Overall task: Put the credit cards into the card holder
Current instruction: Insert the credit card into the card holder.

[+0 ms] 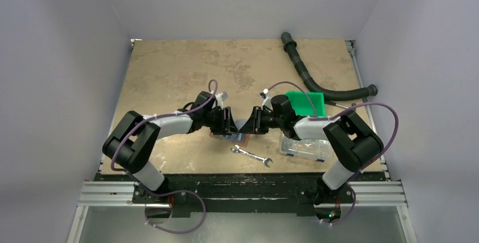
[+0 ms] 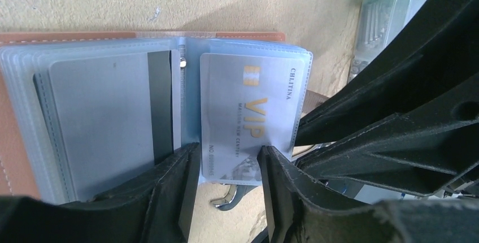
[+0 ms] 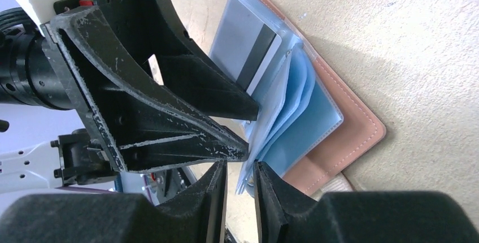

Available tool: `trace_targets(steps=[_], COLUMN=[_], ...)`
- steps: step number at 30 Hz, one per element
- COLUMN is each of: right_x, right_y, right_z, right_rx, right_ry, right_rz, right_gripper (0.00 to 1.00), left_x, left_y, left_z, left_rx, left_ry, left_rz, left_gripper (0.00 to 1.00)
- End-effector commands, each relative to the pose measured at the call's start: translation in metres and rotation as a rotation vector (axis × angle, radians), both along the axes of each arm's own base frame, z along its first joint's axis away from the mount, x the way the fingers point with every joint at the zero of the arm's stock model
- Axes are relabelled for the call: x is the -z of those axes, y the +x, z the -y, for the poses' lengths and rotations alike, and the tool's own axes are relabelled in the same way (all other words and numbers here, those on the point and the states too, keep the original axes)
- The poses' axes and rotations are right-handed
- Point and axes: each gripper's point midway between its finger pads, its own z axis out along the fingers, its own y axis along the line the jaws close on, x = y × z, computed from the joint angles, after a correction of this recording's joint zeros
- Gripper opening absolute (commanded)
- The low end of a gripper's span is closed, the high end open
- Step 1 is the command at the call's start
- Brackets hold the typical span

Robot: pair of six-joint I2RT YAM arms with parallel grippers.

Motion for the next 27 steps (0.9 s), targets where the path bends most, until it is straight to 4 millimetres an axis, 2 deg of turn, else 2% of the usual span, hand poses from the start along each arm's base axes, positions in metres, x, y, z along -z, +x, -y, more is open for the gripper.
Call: trace_targets(steps=[1,11,17,20,24,27], right_x=[-0.020,-0.018,-0.013,-0.012,-0.016,-0.022], right_y=[0.009,0.014,0.020,0.021,0.022,0.021], right_z=[-0.014,-0.019,-0.022,-0.023,-0.022,-0.025], right_rx=[-0.022,-0.025,-0.019,-0.019,-0.021,-0.037], right_ry=[0.072,0.082,0.068,0.062,0.056,0.072], right_rz=[0.049,0.041,0.035,0.033,0.044,0.053], right_gripper=[0.32,0.30,0.10,0.00,0.02,0.17], left_x=[-0.014,-0.026,-0.037,-0.043,-0.058,-0.065], left_y=[0.001,-0.001,0.000,0.004,0.016,0.024], left_z=[0.002,-0.005,-0.013,-0.026,-0.053,-0.069], left_rx=[0.016,0.015,0.007,-0.010,-0.054,-0.078], left_ry=[-0.008,0.014,0.018,0.043,0.065,0.084], left_rz=[0.033,0.048,0.066,0.078,0.109,0.128], left_gripper=[0.48,0.54,0.60,0.61,0.64,0.65])
